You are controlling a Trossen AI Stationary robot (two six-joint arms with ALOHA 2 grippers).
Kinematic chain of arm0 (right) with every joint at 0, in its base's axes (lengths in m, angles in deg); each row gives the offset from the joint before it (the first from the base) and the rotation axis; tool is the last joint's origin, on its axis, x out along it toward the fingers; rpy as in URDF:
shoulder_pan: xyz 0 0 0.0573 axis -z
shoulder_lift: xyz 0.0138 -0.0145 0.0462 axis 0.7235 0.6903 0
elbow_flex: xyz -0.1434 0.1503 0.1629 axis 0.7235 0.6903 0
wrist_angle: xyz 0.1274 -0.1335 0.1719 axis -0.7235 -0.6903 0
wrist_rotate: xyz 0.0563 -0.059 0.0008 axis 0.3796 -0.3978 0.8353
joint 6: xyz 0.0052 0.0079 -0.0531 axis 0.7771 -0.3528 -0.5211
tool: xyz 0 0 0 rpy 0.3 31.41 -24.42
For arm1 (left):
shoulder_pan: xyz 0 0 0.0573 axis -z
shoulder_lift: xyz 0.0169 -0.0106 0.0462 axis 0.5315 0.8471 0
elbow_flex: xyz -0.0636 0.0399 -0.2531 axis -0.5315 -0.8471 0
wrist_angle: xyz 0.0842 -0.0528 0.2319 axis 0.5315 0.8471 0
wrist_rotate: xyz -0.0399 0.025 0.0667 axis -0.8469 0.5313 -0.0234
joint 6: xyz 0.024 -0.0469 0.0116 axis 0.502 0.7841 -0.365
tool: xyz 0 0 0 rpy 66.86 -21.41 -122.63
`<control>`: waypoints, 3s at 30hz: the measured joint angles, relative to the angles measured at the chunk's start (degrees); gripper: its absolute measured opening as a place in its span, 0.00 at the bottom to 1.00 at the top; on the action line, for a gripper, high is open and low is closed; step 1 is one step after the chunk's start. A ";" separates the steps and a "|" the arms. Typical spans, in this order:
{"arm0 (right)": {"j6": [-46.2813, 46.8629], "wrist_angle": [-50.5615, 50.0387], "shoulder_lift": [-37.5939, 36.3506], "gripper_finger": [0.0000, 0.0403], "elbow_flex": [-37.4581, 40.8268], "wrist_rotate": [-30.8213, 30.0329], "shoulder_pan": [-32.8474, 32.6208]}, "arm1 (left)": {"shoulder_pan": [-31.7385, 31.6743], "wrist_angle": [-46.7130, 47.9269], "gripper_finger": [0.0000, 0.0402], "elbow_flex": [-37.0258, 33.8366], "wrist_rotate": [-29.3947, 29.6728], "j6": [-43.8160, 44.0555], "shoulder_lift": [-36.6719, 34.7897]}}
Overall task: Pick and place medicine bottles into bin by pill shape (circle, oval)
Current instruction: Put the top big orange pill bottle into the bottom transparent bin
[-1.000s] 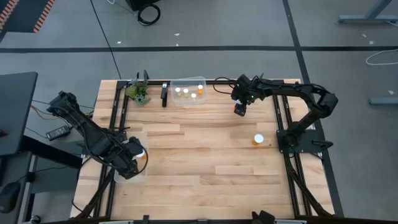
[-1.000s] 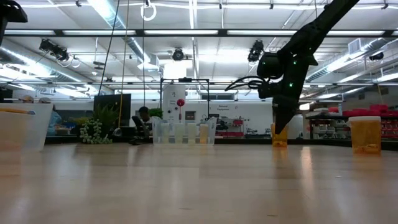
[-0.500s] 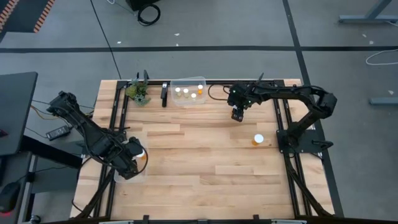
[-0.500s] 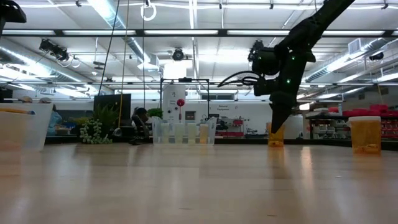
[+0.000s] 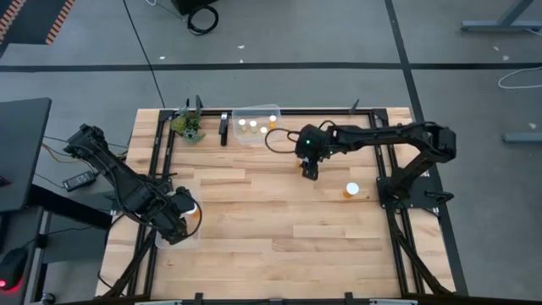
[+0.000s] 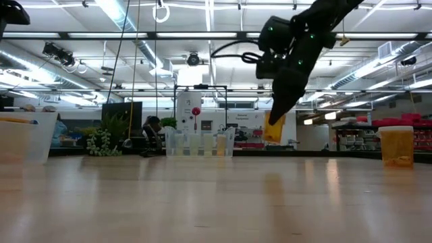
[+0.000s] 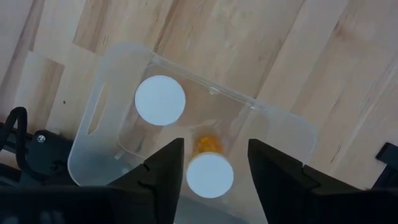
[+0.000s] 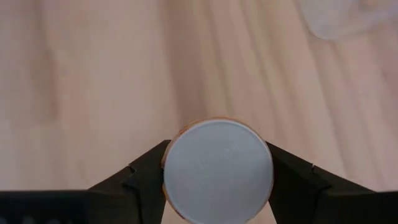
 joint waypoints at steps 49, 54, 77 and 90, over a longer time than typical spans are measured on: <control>4.87 10.10 19.88 0.57 -18.08 1.53 -21.67 | -0.04 -2.34 0.46 0.00 -0.17 0.14 0.02; 1.32 5.95 25.47 0.57 -26.55 3.59 -21.63 | -0.04 -2.53 0.47 0.00 -0.24 0.15 0.02; -3.25 0.28 30.85 0.61 -30.77 6.85 -22.35 | 0.00 -7.73 0.47 0.00 -0.26 -1.12 -0.02; -3.30 0.59 30.38 0.75 -30.73 6.22 -22.52 | -1.03 -10.32 0.51 0.00 6.12 -1.14 0.02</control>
